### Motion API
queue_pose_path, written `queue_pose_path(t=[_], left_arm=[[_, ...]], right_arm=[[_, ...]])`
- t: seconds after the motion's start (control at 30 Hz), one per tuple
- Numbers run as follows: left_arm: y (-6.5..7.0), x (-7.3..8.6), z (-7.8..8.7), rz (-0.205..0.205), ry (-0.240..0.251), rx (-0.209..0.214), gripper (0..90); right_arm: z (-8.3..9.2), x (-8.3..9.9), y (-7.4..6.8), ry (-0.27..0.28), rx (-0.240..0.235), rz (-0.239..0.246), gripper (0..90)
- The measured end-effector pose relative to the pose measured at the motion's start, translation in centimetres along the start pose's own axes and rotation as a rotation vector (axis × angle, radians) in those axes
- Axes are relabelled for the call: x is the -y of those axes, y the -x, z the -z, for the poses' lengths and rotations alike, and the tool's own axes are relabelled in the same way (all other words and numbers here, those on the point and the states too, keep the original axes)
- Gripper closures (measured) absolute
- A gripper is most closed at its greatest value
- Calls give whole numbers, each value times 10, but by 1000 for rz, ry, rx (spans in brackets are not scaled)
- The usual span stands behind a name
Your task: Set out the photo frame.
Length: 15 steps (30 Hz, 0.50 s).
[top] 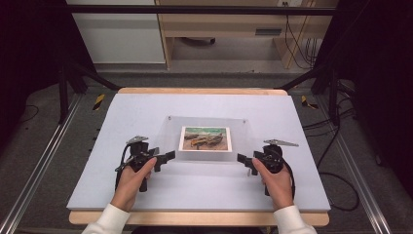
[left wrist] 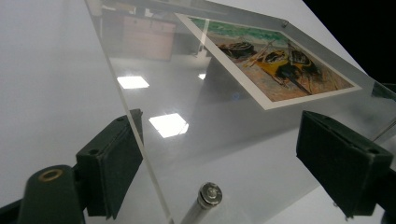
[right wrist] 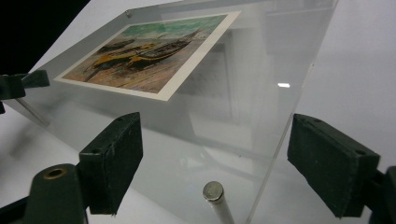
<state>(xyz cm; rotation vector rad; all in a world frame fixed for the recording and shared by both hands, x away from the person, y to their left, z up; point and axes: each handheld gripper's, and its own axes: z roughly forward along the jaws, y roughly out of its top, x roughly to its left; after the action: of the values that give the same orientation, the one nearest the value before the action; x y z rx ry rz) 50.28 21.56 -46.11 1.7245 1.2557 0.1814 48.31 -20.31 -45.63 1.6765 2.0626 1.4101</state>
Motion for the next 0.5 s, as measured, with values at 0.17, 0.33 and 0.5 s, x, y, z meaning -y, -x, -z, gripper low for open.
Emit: queue_pose_path(t=[0.17,0.33,0.5], left_arm=[[-1,0,0,-3,4,3,147],[-3,0,0,-3,-2,15,150],[-3,1,-2,9,0,32,154]], right_arm=[[-3,1,-3,-18,-21,-17,150],[-4,1,-1,-23,-40,-30,163],[-4,1,-1,-25,-43,-34,166]])
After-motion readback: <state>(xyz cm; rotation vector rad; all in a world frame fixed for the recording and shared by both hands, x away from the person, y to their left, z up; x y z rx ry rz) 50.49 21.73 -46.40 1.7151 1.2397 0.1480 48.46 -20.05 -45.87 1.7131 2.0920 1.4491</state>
